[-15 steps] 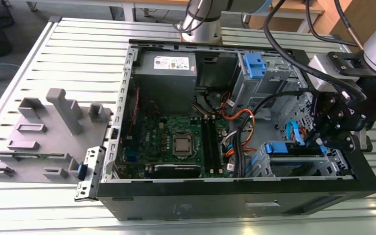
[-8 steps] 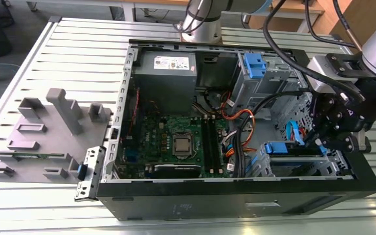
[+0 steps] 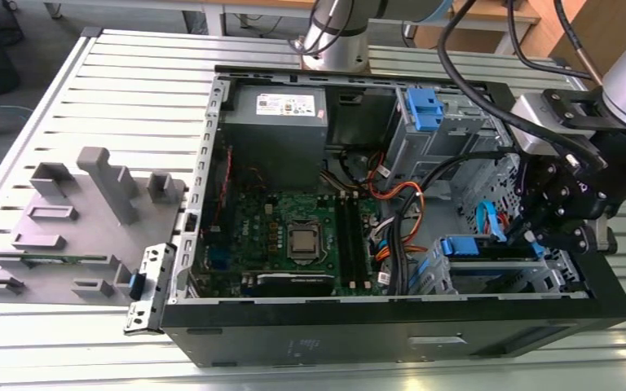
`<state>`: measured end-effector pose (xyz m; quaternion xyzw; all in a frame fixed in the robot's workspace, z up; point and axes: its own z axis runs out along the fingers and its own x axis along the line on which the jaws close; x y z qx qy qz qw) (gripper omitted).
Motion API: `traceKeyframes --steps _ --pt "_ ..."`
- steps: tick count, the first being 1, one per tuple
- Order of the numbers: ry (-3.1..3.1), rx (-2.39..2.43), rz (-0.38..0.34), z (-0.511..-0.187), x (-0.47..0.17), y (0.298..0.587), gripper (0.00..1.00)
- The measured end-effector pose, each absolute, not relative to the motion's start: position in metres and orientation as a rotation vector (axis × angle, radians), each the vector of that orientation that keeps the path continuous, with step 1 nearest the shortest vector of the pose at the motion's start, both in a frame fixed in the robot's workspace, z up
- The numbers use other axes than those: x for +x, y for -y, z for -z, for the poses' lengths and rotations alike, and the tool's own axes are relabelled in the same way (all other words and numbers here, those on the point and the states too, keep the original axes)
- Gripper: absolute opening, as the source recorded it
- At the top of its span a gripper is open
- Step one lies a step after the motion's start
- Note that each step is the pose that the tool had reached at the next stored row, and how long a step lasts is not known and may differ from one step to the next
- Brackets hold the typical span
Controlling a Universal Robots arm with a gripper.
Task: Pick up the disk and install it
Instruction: 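Insert the second disk wire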
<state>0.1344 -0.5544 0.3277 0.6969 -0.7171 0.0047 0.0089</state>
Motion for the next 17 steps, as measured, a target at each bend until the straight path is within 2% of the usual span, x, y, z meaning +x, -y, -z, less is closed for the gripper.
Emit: traceKeyframes --steps 3,4,10,17 --pt "2.241 2.178 -0.013 -0.327 0.134 0.554 0.17" --pt "2.241 2.178 -0.013 -0.327 0.134 0.554 0.24" --pt "2.24 2.177 -0.015 -0.33 0.134 0.554 0.24" --pt "2.24 2.177 -0.015 -0.35 0.134 0.554 0.24"
